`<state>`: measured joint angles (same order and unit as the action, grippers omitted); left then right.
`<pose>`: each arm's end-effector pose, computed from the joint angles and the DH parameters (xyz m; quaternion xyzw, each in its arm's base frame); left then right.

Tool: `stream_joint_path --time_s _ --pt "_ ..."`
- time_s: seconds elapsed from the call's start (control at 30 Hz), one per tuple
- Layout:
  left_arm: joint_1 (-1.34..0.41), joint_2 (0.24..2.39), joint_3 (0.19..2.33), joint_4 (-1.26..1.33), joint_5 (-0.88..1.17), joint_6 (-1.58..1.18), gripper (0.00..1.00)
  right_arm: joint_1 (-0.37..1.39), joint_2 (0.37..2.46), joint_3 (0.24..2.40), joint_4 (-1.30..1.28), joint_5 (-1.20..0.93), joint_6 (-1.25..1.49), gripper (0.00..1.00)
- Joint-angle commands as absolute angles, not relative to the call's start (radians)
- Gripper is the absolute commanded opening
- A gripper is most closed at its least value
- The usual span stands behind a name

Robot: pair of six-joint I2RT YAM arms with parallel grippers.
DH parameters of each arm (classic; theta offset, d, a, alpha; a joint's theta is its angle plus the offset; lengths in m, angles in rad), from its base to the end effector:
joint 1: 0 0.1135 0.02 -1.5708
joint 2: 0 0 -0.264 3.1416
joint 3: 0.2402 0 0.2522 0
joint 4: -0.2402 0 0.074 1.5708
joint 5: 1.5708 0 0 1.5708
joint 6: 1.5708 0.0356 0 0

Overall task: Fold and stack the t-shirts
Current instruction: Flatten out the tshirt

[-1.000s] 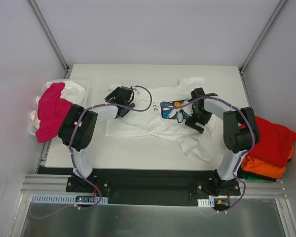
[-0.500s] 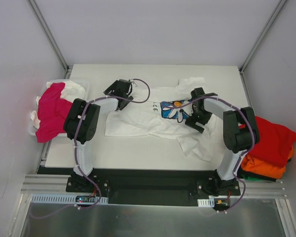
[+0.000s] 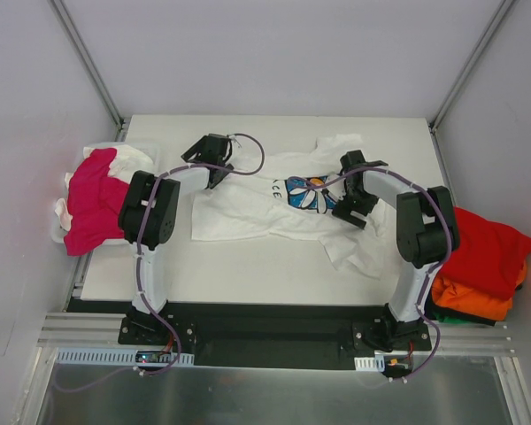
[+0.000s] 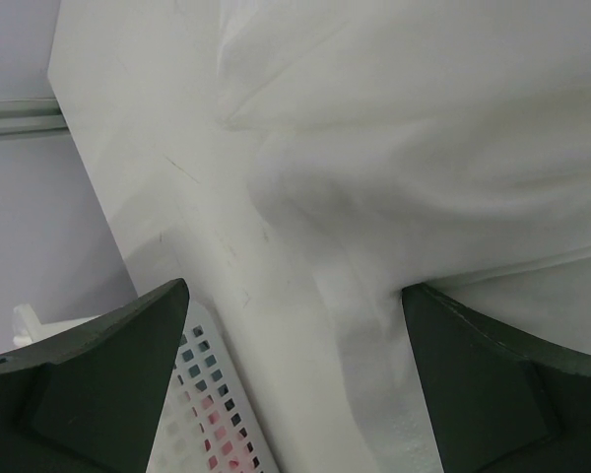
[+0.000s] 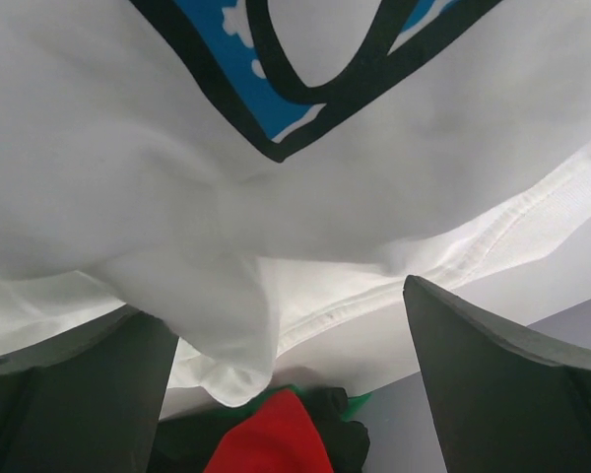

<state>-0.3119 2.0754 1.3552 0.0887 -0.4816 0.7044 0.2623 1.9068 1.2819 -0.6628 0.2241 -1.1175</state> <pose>0.4396 -0.1244 0.1658 0.3271 0.8091 0.2943 0.3896 0.3605 0.0886 0.1637 -0.6140 0.7689 -0.1589 0.0817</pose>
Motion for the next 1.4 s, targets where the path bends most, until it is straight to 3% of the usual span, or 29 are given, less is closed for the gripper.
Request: stream_joint_path --time_s 0.0,0.73,1.07,1.37 --pt "-0.298 2.115 1.434 0.083 -0.515 0.742 0.91 0.252 1.931 1.315 -0.620 0.241 -1.131 0.96" --pt "-0.285 2.206 1.648 0.078 -0.563 0.808 0.91 0.314 1.864 1.322 -0.704 0.219 -1.069 0.96" --pt "-0.411 1.898 1.441 0.069 -0.587 0.804 0.93 0.540 1.597 1.190 -0.747 0.290 -0.942 0.96" --pt "-0.535 1.638 1.108 0.040 -0.572 0.687 0.95 0.630 1.410 0.990 -0.807 0.336 -0.884 0.96"
